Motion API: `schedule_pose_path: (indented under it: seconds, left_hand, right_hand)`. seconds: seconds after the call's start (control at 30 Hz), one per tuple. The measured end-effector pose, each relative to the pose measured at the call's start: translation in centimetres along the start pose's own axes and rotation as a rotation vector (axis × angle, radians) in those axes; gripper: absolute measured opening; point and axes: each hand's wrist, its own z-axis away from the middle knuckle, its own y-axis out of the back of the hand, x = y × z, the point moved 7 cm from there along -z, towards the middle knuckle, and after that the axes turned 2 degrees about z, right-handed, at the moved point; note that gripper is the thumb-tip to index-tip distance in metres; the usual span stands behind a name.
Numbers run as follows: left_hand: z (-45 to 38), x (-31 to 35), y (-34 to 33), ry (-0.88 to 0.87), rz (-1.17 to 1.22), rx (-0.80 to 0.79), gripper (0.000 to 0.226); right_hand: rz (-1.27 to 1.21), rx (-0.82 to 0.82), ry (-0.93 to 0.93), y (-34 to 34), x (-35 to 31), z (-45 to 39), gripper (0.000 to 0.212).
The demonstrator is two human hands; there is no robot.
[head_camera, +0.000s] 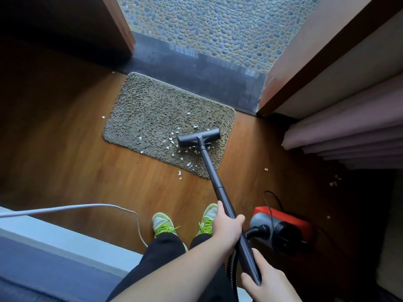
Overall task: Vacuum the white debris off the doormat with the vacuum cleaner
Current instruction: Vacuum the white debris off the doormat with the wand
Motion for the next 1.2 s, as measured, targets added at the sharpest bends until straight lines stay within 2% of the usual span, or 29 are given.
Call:
schedule_pose_path:
  seconds: [0.2, 0.87, 1.2]
  left_hand:
    - [1.1, -0.9, -0.4, -0.027, -0.049, 0.001, 0.079]
    - [-1.6, 0.3, 0.3, 0.031, -0.005, 0.029, 0.083]
    - [-4.1, 3.6, 2.2, 0.002, -0.006, 0.056, 0.086]
  right_hand:
    - [0.073, 0.01, 0.028, -0.1, 0.6, 0.9, 0.058]
    - [-0.036, -0.081, 0.001, -0.9, 0.6, -1.7, 0.051]
    - [0.051, 0.008, 0.089, 0.6, -2.8, -4.2, 0.021]
